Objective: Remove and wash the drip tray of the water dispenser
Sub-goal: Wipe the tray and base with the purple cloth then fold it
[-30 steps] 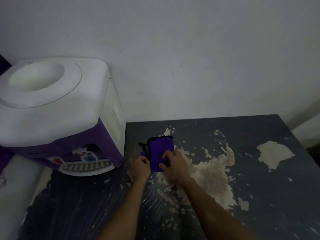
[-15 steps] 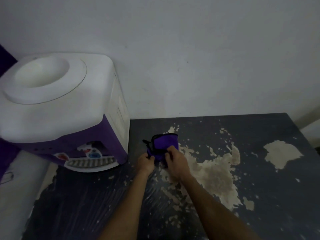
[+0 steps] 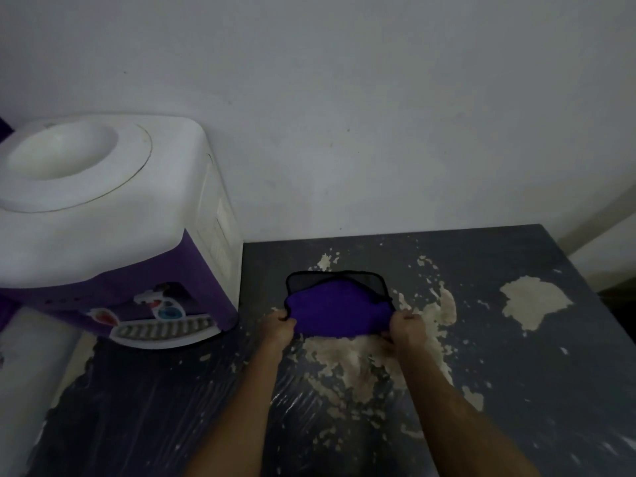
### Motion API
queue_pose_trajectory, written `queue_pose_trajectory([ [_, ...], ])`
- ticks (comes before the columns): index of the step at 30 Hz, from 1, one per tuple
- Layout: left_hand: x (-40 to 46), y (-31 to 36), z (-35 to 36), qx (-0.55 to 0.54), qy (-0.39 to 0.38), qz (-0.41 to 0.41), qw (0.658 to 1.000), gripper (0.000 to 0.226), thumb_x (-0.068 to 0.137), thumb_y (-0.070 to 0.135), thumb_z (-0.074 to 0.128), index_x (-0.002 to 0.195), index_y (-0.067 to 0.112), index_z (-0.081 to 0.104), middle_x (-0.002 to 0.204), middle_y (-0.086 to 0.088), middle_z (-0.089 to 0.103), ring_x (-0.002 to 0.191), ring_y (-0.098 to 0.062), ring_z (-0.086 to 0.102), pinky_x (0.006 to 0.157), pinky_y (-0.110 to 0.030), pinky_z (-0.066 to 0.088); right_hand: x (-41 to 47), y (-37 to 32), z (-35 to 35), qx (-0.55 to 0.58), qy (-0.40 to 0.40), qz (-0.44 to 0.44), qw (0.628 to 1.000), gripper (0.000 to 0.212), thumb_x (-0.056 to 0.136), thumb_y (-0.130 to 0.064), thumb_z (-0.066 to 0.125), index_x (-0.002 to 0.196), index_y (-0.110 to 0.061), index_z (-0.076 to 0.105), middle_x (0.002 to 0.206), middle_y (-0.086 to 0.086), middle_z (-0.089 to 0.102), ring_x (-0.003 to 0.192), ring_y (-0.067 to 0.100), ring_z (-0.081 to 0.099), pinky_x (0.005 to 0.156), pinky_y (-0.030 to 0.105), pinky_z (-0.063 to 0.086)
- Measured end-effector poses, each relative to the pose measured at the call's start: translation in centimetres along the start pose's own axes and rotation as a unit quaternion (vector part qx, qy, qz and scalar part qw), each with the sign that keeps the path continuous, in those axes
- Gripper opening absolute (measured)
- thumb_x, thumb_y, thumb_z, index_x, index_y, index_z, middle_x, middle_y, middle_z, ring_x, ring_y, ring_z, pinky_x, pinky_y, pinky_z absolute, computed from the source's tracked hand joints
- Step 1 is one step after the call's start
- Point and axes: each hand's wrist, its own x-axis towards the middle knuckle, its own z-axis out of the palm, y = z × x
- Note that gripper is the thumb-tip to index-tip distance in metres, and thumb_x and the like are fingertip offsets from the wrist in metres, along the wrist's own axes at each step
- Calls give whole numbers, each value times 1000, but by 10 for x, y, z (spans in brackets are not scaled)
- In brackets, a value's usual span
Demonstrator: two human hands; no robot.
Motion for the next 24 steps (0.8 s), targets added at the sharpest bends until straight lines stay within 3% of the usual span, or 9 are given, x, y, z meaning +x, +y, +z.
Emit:
queue_pose_trajectory([
  [1,-1,1,0,-2,-2,1,1000,36,91,13,61,125,1,61,125,-15,63,108,-29,61,99,-39,50,0,2,-1,-12,2,-20,1000,27,102,-25,44,111,-1,52,89,18,66,94,38,69,81,48,59],
  [3,-1,5,-1,0,-9,-9,1000,41,90,16,65,127,0,59,123,-16,63,108,-30,62,97,-36,50,1,0,-4,-55,-30,-69,996,28,96,-24,57,111,-1,56,95,19,68,93,37,68,84,52,57],
  [7,-8,13,-9,-26,-85,-46,995,26,87,11,69,110,10,57,87,-10,63,75,-21,59,68,-30,49,7,-6,-14,-160,-48,-134,977,32,93,-27,62,107,2,67,96,20,71,92,33,68,82,40,55],
  [10,-10,17,-21,89,-107,4,990,18,85,10,71,100,11,61,96,-6,62,83,-19,60,74,-28,49,9,-15,-23,-204,-54,-174,962,30,93,-29,62,99,-1,70,89,16,72,85,30,68,75,36,54],
  [14,-9,37,-46,219,-122,95,963,45,82,25,75,121,4,63,119,-6,63,101,-20,62,85,-26,47,9,-40,-31,-189,-35,-229,954,36,97,-35,58,96,-2,72,98,18,68,90,32,65,75,34,49],
  [16,-10,53,-59,226,-106,138,958,31,84,31,72,98,4,72,96,-9,70,81,-17,60,73,-27,44,5,-58,-30,-167,-32,-260,951,35,96,-39,59,86,-7,70,91,16,67,90,30,63,74,34,49],
  [19,-10,81,-71,184,-35,190,964,36,90,40,63,71,10,63,68,-7,55,67,-16,50,65,-29,35,-3,-90,-28,-65,-72,-255,962,33,95,-40,60,76,-13,62,71,7,63,62,19,57,55,26,40],
  [22,-7,109,-76,24,18,185,982,35,91,43,62,89,9,72,74,-1,62,70,-15,56,66,-26,43,-6,-126,-28,71,-126,-206,968,30,97,-34,60,79,-10,60,65,9,60,53,18,55,55,31,48],
  [24,-5,129,-77,-74,43,170,982,28,92,39,61,93,12,69,71,2,59,61,-10,52,51,-19,41,-6,-150,-28,97,-148,-225,958,23,98,-29,59,90,-8,63,68,9,60,54,18,54,47,26,45],
])
